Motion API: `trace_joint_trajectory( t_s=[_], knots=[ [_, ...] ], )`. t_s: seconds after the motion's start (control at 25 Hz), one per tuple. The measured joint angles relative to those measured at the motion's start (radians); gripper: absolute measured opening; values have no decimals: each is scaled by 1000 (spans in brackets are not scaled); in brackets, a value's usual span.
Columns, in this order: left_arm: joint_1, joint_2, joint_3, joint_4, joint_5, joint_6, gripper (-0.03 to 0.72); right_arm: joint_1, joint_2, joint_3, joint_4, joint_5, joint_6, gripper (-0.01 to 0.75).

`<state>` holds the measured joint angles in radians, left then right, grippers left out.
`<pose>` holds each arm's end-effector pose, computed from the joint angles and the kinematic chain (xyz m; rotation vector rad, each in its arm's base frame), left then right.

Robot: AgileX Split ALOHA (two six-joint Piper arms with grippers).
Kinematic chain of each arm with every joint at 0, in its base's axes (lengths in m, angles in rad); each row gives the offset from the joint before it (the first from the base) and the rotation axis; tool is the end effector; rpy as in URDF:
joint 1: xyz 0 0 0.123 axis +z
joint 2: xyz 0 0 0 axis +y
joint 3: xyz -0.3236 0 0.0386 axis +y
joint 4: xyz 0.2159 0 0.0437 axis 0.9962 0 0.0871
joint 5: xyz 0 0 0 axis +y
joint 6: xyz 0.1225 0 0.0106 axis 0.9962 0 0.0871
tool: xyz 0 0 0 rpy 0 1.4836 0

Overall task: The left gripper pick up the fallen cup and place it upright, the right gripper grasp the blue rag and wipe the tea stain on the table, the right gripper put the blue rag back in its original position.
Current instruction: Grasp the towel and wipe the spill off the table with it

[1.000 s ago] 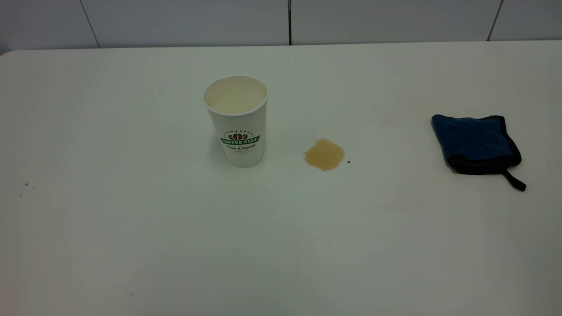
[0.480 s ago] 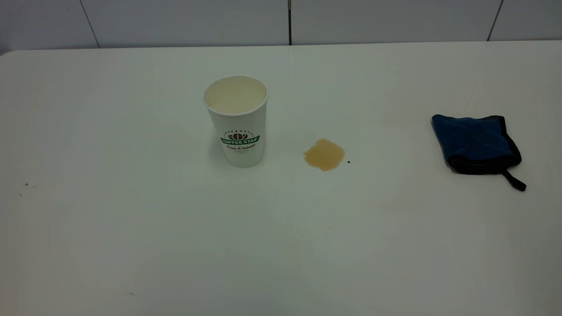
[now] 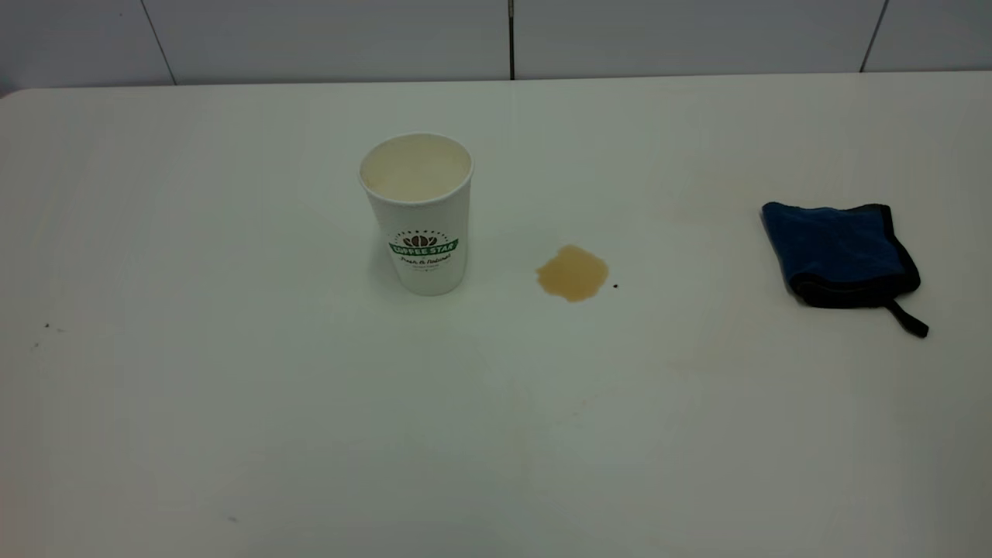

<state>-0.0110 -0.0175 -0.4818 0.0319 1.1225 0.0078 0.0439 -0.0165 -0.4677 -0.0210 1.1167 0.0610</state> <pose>-0.0499 0.0041 0.2348 0.0171 2.1065 0.0367 -0.0482 -0.0044 0.2316 0.0196 2.1160 0.0370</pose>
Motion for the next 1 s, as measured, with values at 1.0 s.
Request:
trace_joint_trajectory(
  t_s=[1.0],
  knots=[
    [0, 0, 0, 0, 1, 1, 585, 0, 1400, -220, 148, -813, -272, 598]
  ],
)
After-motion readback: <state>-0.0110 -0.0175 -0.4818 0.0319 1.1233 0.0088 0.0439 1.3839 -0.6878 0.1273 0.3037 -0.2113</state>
